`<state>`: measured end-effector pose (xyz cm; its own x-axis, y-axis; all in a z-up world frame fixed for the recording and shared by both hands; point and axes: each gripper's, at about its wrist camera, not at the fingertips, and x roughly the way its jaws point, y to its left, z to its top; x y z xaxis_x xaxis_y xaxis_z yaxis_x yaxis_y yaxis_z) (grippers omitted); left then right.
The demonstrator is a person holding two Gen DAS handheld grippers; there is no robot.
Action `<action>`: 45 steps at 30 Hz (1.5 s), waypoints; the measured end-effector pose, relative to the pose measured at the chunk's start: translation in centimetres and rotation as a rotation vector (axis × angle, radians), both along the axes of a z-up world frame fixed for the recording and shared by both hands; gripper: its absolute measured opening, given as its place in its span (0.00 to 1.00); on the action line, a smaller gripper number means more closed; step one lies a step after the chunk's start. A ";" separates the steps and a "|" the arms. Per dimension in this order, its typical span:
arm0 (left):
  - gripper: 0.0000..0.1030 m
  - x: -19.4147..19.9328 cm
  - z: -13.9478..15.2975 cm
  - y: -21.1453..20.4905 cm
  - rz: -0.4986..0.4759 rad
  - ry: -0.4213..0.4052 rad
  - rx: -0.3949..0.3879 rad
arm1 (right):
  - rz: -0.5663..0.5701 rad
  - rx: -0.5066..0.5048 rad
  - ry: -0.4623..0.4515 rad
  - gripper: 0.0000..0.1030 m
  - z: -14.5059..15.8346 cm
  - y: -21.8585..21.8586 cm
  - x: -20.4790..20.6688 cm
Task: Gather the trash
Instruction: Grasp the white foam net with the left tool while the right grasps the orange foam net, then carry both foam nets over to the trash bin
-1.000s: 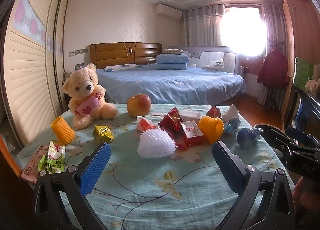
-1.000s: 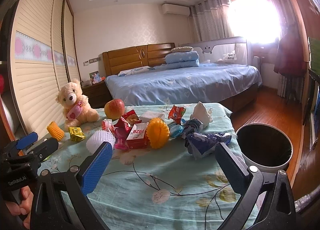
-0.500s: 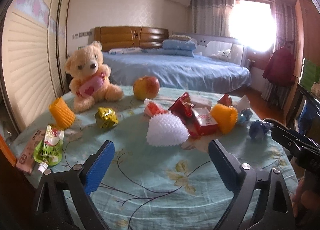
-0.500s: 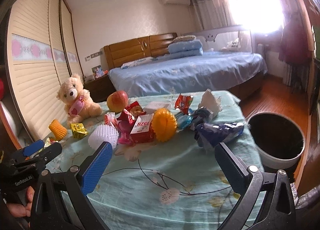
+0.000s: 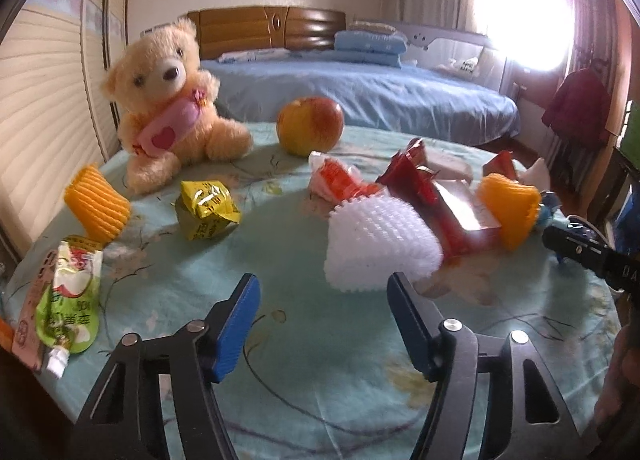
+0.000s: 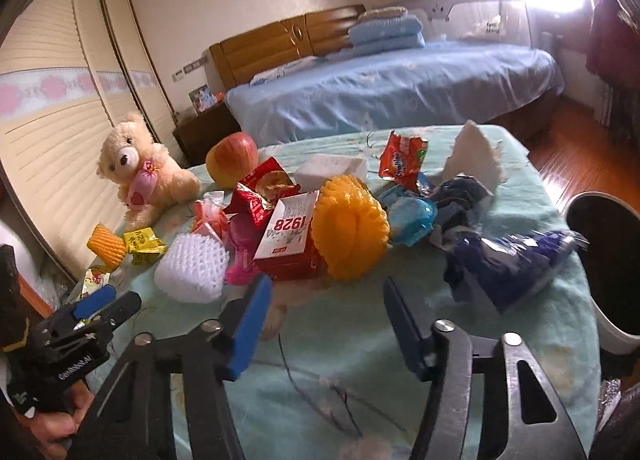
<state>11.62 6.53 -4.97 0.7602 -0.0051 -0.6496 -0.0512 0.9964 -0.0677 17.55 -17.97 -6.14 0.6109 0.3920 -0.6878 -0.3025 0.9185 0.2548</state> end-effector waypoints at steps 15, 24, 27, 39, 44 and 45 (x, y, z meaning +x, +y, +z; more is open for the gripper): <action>0.23 6.4 -2.6 -0.3 -0.123 0.086 -0.028 | 0.031 0.014 0.089 0.16 -2.6 1.7 5.1; 0.09 4.4 -2.3 -0.1 -0.137 0.038 -0.043 | 0.034 0.012 0.062 0.00 -1.7 1.1 3.5; 0.09 3.3 -1.9 0.3 -0.126 0.022 -0.056 | 0.018 0.059 0.065 0.10 -1.3 0.3 3.2; 0.09 2.9 -1.0 0.2 -0.125 0.021 -0.081 | -0.002 -0.025 -0.008 0.47 -0.6 1.3 6.4; 0.09 3.2 -0.9 0.0 -0.135 0.023 -0.083 | 0.012 -0.036 -0.002 0.20 -1.3 1.7 7.3; 0.09 3.2 -0.8 0.0 -0.136 0.023 -0.084 | 0.011 -0.034 -0.007 0.18 -1.1 1.6 7.1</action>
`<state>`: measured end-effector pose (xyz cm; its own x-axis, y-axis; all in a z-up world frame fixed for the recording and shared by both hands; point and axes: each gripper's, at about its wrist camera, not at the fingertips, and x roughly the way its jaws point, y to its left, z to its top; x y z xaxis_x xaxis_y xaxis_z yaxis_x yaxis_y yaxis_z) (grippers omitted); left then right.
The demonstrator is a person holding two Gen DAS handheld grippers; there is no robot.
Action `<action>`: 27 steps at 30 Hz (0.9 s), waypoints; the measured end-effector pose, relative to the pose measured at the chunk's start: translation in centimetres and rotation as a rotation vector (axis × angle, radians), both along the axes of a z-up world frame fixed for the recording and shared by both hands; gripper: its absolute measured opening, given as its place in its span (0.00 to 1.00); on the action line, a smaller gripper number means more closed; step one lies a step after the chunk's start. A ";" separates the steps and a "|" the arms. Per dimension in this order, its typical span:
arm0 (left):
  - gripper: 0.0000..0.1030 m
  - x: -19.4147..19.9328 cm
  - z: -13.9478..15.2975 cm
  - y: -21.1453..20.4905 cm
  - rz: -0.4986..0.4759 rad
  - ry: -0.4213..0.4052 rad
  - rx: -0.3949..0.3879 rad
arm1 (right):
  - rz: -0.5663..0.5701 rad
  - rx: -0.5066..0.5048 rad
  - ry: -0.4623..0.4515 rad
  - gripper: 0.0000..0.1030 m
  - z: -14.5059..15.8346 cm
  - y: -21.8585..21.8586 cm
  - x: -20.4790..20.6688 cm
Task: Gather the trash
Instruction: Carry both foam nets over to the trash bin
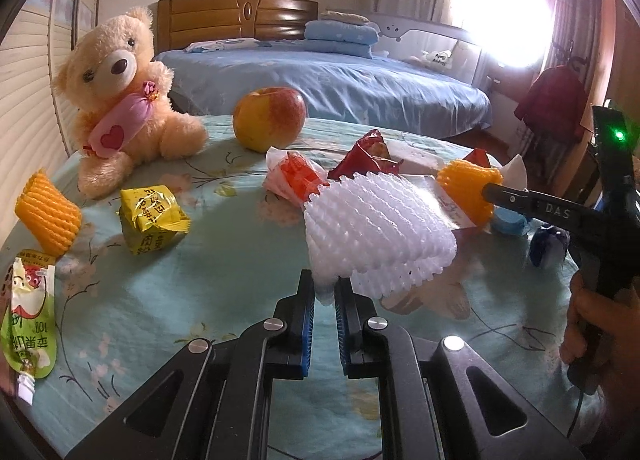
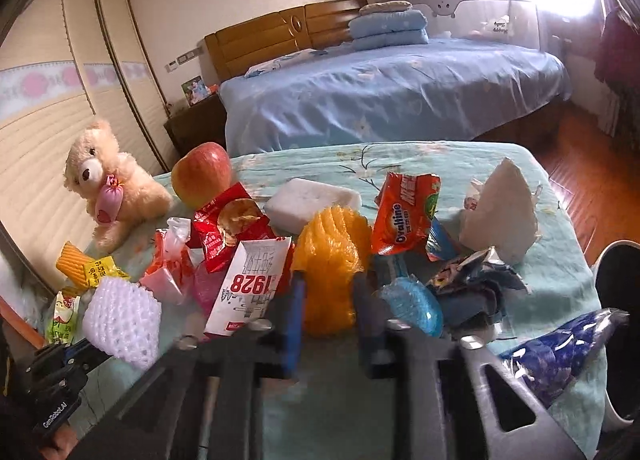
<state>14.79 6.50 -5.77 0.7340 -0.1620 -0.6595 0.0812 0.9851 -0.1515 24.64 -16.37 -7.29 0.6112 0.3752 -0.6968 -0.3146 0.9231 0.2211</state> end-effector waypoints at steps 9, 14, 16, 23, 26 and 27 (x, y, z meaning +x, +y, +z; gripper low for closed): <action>0.09 -1.4 1.2 -1.9 -0.061 -0.032 -0.001 | -0.004 0.082 -0.039 0.15 2.6 -2.3 -3.7; 0.09 -2.7 1.8 -3.9 -0.117 -0.042 0.001 | -0.027 0.113 -0.037 0.15 3.3 -4.4 -6.8; 0.09 -3.2 2.0 -4.8 -0.141 -0.043 0.004 | -0.035 0.122 -0.033 0.15 3.4 -5.2 -7.8; 0.09 -4.3 2.5 -7.5 -0.218 -0.043 0.006 | -0.061 0.164 -0.048 0.15 4.2 -8.6 -11.7; 0.09 -4.4 2.3 -8.7 -0.246 -0.030 0.011 | -0.092 0.155 -0.061 0.15 4.6 -9.9 -12.8; 0.09 -4.3 2.3 -9.1 -0.253 -0.024 0.011 | -0.107 0.153 -0.063 0.15 4.6 -10.6 -13.1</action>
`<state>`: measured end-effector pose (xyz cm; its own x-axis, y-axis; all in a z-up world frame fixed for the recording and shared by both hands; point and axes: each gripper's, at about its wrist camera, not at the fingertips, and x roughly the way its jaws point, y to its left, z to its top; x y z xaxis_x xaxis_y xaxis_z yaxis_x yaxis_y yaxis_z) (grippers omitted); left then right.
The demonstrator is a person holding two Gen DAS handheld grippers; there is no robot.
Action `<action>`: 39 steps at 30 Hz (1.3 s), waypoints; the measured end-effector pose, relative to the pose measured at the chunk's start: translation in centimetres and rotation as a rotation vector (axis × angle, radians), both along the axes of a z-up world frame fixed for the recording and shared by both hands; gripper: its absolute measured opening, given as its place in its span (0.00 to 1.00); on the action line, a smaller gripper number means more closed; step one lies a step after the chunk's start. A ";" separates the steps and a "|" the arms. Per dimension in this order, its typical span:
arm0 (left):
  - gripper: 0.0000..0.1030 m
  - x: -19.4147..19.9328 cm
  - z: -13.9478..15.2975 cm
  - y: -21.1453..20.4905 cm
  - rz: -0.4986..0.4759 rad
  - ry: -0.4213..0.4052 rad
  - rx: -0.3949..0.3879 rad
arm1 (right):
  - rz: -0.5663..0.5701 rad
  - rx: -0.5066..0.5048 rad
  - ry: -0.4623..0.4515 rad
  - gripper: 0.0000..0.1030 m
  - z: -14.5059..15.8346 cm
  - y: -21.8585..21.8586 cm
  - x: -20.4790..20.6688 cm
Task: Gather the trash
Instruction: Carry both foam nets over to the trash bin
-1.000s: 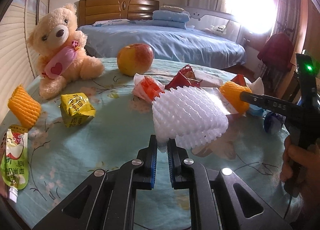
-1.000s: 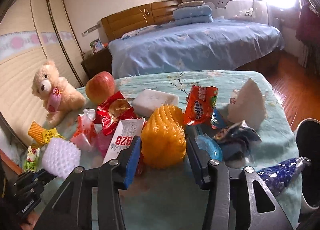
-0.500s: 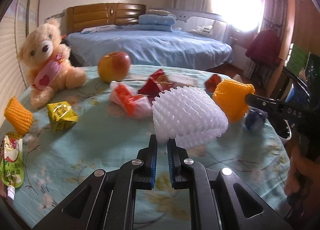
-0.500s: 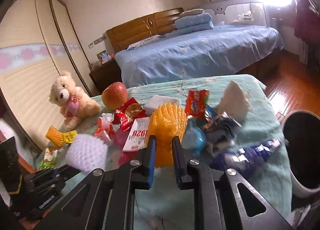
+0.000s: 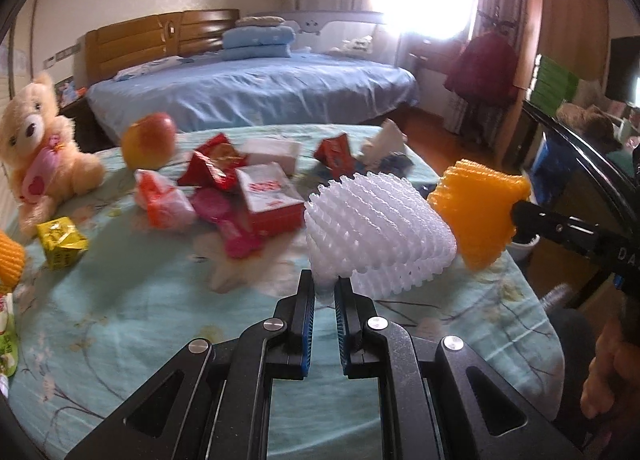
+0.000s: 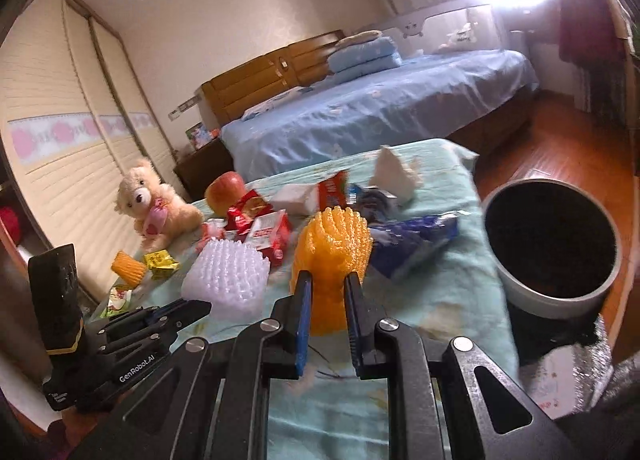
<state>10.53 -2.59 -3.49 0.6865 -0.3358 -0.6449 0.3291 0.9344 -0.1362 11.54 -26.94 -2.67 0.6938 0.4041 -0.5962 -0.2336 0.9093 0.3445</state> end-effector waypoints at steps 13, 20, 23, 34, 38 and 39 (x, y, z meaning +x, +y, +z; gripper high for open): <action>0.09 0.1 0.4 -5.7 -0.136 0.013 0.020 | -0.098 0.074 -0.020 0.15 0.5 -6.2 -1.9; 0.09 -0.5 0.3 -6.3 -0.137 0.010 0.031 | -0.131 0.070 0.007 0.15 -0.5 -7.1 -1.5; 0.09 -0.7 0.6 -5.9 -0.125 0.005 0.028 | -0.128 0.080 0.024 0.15 -1.0 -6.9 -1.3; 0.09 -1.3 0.4 -5.2 -0.108 0.007 0.022 | -0.098 0.069 0.006 0.15 -0.4 -5.5 -1.6; 0.09 -1.2 0.4 -5.1 -0.130 0.005 0.032 | -0.092 0.062 0.006 0.15 -0.3 -5.4 -1.4; 0.09 -1.2 0.4 -5.1 -0.129 0.005 0.034 | -0.094 0.061 0.009 0.15 -0.4 -5.4 -1.4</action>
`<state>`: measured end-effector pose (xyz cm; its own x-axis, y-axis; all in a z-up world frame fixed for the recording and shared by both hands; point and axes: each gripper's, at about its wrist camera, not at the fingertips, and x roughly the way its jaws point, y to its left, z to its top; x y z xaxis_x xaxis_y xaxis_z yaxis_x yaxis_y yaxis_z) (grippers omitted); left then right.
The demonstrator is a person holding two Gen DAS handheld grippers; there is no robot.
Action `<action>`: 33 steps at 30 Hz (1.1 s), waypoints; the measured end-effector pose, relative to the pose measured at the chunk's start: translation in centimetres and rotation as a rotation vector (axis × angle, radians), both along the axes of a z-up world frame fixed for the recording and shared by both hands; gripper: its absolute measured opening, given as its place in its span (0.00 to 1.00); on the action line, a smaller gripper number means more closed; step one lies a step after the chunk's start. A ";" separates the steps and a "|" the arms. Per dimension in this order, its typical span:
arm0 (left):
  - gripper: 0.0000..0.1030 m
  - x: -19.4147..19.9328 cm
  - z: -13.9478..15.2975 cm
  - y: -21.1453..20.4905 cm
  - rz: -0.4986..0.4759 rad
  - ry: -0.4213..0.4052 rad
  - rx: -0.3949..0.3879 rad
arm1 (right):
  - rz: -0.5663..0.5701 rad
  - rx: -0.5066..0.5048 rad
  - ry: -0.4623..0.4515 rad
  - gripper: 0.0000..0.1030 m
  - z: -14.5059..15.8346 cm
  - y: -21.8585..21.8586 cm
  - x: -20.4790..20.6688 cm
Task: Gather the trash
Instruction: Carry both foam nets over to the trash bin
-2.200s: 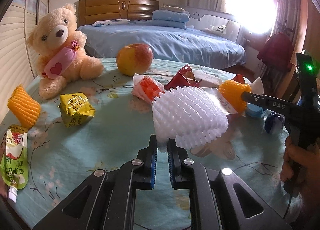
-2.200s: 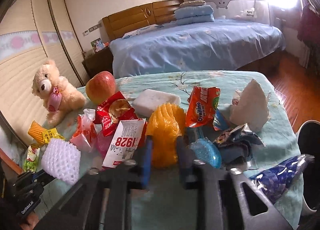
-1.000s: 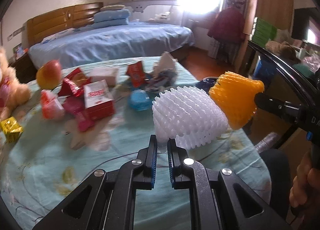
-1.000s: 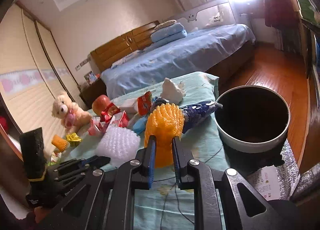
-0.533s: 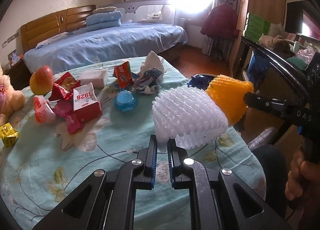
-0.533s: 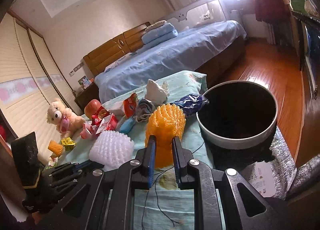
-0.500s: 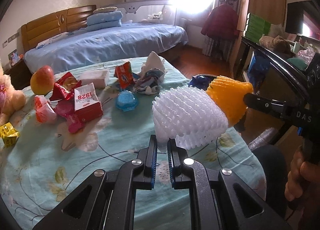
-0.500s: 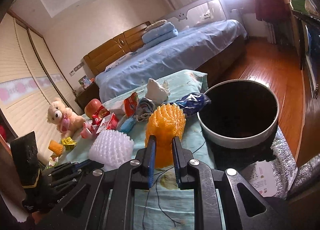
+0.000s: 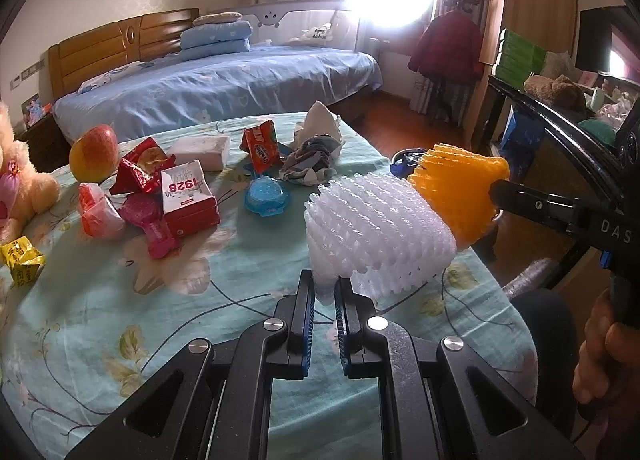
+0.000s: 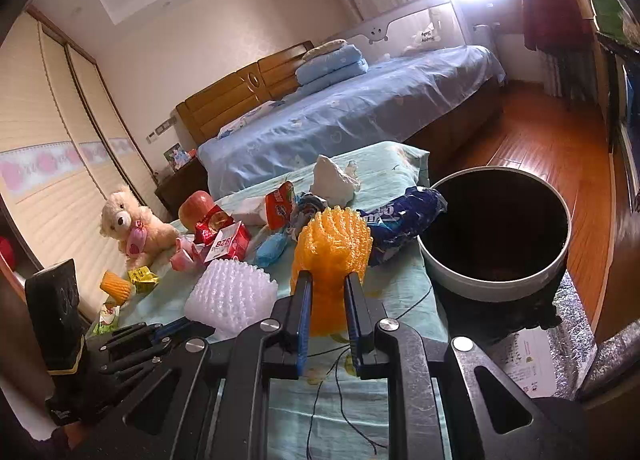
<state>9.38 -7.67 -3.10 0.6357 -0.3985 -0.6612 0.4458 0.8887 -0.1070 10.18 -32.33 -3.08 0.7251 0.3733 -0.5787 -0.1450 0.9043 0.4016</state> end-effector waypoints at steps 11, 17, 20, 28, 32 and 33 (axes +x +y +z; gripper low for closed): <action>0.09 2.1 -0.5 -2.2 -0.008 0.038 0.030 | -0.042 -0.007 0.007 0.16 -0.5 -1.5 0.7; 0.09 4.3 -0.6 -5.1 -0.030 0.066 0.037 | -0.082 -0.019 0.020 0.16 -1.1 -3.5 1.7; 0.09 5.5 -0.5 -6.5 -0.038 0.064 0.038 | -0.104 -0.037 0.024 0.16 -1.4 -4.8 2.4; 0.09 8.5 -0.6 -11.4 -0.081 0.075 0.058 | -0.162 -0.084 0.044 0.17 -2.2 -7.6 4.1; 0.09 9.9 -0.8 -13.6 -0.104 0.085 0.071 | -0.189 -0.093 0.066 0.19 -2.7 -9.1 5.2; 0.09 10.3 -0.9 -14.1 -0.109 0.088 0.074 | -0.197 -0.095 0.070 0.19 -2.8 -9.4 5.4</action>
